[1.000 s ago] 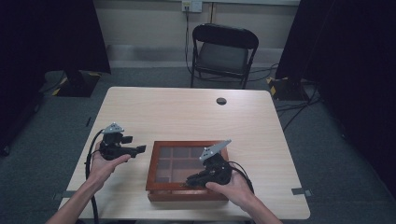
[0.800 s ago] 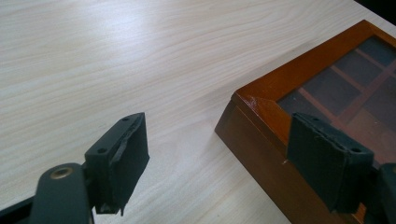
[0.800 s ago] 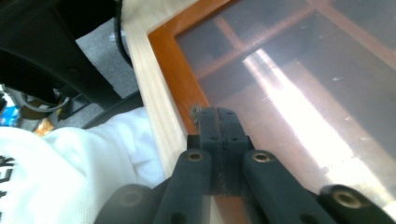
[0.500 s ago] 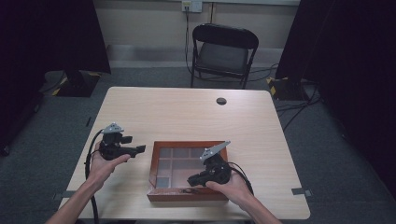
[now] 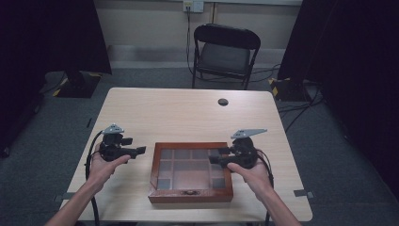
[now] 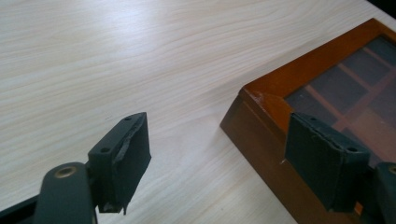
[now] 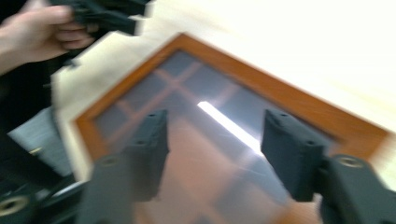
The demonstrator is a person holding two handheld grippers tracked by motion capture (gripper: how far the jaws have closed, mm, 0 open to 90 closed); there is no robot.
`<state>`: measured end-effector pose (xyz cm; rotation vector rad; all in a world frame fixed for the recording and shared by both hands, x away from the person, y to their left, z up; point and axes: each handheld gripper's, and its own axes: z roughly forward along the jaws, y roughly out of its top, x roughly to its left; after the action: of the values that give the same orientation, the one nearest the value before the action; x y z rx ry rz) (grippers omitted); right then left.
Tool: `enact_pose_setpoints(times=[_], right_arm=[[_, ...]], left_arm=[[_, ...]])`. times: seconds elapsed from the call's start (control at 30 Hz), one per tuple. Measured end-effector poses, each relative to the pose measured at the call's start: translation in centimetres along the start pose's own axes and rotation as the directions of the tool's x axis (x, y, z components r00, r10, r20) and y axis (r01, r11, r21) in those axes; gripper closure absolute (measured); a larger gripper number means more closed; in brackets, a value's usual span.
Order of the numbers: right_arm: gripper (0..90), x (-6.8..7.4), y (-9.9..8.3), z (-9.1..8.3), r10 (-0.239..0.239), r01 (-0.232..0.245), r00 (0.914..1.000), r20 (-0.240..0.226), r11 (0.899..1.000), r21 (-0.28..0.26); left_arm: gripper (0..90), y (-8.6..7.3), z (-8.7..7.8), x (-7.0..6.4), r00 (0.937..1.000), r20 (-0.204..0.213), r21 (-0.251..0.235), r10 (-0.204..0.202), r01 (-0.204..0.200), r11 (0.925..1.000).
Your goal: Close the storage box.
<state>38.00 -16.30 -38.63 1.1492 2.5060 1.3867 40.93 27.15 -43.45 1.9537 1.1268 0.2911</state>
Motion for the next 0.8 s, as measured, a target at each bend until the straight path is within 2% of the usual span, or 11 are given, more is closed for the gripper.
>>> enact_pose_setpoints(times=[0.07, 0.13, 0.23, 0.4, 0.53, 0.6, 0.7, 0.77, 0.8], right_arm=[[31.9, -1.0, -0.4, -0.8, 0.03, -0.029, 0.9988, 0.039, 0.999, -0.017], [27.3, -2.1, -0.8, -1.6, 0.063, -0.06, 0.9936, 0.094, 0.998, -0.03], [23.8, -3.7, -1.7, -2.7, 0.11, -0.104, 0.9824, 0.151, 0.993, -0.047], [18.7, -5.9, -3.5, -4.2, 0.168, -0.16, 0.9647, 0.202, 0.985, -0.055], [16.0, -7.7, -5.0, -4.7, 0.202, -0.197, 0.945, 0.257, 0.979, -0.045], [15.9, -8.7, -5.8, -4.8, 0.226, -0.224, 0.9298, 0.291, 0.974, -0.041], [15.9, -9.9, -7.0, -4.6, 0.272, -0.279, 0.8926, 0.359, 0.96, -0.033], [15.9, -10.4, -7.6, -4.2, 0.285, -0.305, 0.8694, 0.403, 0.952, -0.016], [15.9, -10.6, -7.9, -4.0, 0.287, -0.315, 0.8607, 0.42, 0.949, -0.004]], left_arm=[[22.2, 0.0, 0.0, 0.0, 1.0, -0.002, 0.002, -0.004, 0.004, 1.0], [22.2, 0.0, 0.0, 0.0, 1.0, -0.004, 0.003, -0.005, 0.005, 1.0], [22.3, 0.2, -0.1, 0.1, 0.9999, -0.011, 0.013, 0.003, -0.003, 0.9999], [22.3, -0.1, -0.2, 0.6, 0.9992, -0.034, 0.05, 0.018, -0.017, 0.9986], [22.2, -0.9, -0.1, 1.4, 0.999, -0.044, 0.082, 0.003, 0.001, 0.9967], [22.1, -1.3, 0.0, 1.7, 0.999, -0.045, 0.105, 0.001, 0.004, 0.9945], [21.7, -2.0, 0.0, 2.4, 0.9986, -0.053, 0.127, -0.001, 0.008, 0.9918], [21.7, -2.5, 0.1, 2.6, 0.9955, -0.095, 0.128, -0.006, 0.019, 0.9917], [21.6, -2.6, 0.1, 2.7, 0.9944, -0.105, 0.143, 0.014, 0.001, 0.9897]])
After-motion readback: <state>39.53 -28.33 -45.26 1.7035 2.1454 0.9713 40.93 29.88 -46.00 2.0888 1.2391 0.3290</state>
